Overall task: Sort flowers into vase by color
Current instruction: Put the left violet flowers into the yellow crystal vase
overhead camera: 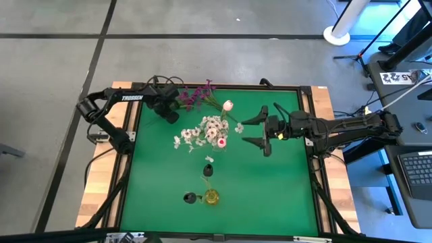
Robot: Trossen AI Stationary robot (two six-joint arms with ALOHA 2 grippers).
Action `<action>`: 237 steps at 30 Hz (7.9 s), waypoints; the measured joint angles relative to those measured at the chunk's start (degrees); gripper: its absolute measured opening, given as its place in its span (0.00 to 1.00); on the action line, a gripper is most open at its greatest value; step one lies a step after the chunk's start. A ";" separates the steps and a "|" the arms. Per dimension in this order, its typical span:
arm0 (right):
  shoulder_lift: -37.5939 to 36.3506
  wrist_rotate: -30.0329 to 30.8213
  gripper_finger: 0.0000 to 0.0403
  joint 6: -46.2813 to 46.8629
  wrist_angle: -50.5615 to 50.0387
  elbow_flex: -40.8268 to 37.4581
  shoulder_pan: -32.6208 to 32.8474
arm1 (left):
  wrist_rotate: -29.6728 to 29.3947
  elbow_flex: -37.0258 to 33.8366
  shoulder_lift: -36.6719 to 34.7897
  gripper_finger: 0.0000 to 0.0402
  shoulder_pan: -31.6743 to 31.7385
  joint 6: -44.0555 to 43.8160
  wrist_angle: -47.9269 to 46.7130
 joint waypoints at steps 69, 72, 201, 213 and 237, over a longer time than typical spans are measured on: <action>20.66 -0.83 0.72 -4.53 10.48 30.91 8.58 | -9.25 28.22 -18.67 0.01 -64.16 -4.22 38.90; 22.92 -0.86 0.72 -4.55 10.31 32.71 8.57 | -10.80 28.24 -18.24 0.01 -64.19 -4.17 38.45; 19.88 8.00 0.01 -7.21 21.25 13.71 29.16 | -44.88 -7.45 -43.69 0.45 -87.53 -7.58 42.09; 30.51 2.69 0.01 -7.85 35.05 13.63 27.21 | -42.27 -13.63 -43.67 0.45 -88.66 -7.16 49.24; 42.81 -1.51 0.01 -4.18 44.94 14.70 22.69 | -39.02 -20.06 -43.67 0.37 -89.17 -4.35 62.43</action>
